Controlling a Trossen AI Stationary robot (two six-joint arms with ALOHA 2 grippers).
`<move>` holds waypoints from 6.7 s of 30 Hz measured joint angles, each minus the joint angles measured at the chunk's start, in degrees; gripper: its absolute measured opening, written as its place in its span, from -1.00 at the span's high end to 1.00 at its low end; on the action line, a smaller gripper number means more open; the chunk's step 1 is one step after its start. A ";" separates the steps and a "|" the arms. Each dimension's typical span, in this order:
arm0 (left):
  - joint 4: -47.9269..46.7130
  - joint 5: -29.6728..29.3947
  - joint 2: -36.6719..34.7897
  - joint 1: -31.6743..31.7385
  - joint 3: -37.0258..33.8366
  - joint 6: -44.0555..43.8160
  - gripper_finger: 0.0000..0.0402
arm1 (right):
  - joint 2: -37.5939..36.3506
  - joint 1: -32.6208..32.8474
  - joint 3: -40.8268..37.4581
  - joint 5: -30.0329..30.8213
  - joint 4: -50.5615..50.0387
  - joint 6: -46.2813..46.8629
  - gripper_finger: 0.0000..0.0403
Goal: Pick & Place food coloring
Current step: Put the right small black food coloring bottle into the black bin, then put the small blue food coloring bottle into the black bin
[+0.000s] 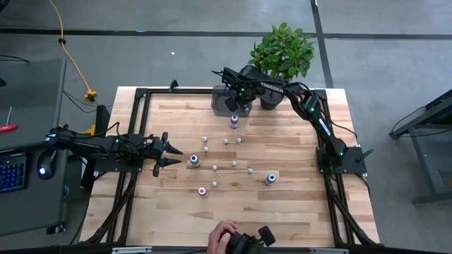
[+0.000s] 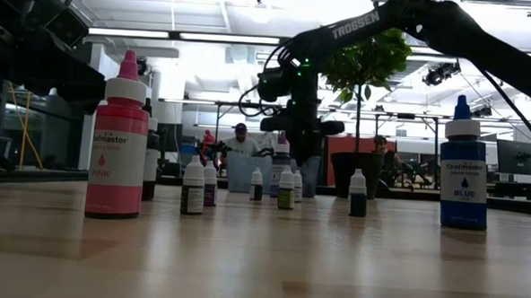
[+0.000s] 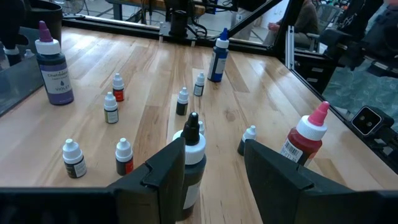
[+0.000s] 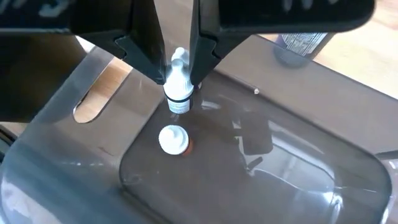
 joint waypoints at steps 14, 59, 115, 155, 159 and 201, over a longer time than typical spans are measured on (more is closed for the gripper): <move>-0.01 0.00 0.00 0.02 0.00 0.00 0.19 | 0.45 -0.59 0.02 -1.24 -0.82 -0.04 0.69; -0.01 0.00 -0.02 0.00 0.00 0.00 0.19 | -2.74 -0.65 0.11 -4.23 -0.73 -0.87 0.62; -0.01 0.02 -0.01 0.02 0.00 0.02 0.19 | -21.76 44.60 -0.26 -3.88 -14.51 10.30 0.62; -0.01 0.02 -0.02 0.00 0.00 0.01 0.19 | -26.00 38.26 -40.57 -9.53 17.43 37.97 0.04; -0.01 0.02 -0.02 0.00 0.00 0.00 0.19 | -24.74 37.98 -40.57 -10.83 16.78 37.92 0.02; 0.00 0.01 -0.01 0.00 0.00 0.01 0.19 | -24.29 37.31 -47.76 -12.26 27.09 37.96 0.20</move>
